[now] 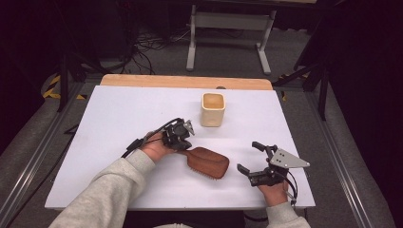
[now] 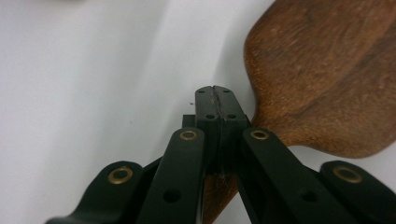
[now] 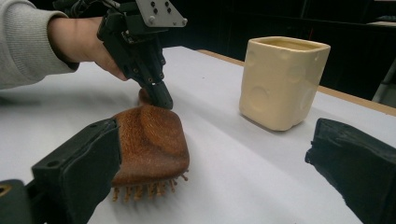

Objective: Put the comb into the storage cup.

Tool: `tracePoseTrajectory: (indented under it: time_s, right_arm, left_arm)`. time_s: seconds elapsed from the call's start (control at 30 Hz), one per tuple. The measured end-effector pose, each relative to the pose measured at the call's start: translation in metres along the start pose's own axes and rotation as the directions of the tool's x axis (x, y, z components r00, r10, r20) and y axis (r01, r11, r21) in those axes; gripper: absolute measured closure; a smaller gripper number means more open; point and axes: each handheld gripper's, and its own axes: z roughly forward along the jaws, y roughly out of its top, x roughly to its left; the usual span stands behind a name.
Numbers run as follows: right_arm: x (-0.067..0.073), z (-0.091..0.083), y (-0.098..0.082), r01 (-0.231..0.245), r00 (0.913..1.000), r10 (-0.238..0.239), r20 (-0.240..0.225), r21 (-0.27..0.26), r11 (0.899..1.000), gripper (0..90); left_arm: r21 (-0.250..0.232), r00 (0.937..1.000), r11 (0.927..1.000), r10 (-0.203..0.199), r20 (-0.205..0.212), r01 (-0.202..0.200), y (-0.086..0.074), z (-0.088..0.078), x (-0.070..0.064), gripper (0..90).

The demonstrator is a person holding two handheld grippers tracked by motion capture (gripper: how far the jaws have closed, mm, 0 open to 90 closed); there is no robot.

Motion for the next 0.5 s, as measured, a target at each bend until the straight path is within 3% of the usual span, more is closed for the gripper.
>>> tracePoseTrajectory:
  time_s: [0.2, 0.5]
  right_arm:
    - [0.0, -0.001, 0.0, -0.002, 1.0, 0.002, -0.002, -0.002, 1.0, 2.7]
    - [-0.001, 0.0, 0.0, -0.007, 1.0, 0.007, -0.005, -0.003, 1.0, 2.7]
  left_arm:
    - [0.032, 0.9995, 0.9992, 0.023, 0.019, -0.023, 0.0, -0.004, -0.008, 90.0]
    - [0.071, 0.999, 0.9972, 0.02, 0.04, -0.023, -0.009, -0.009, -0.011, 90.0]
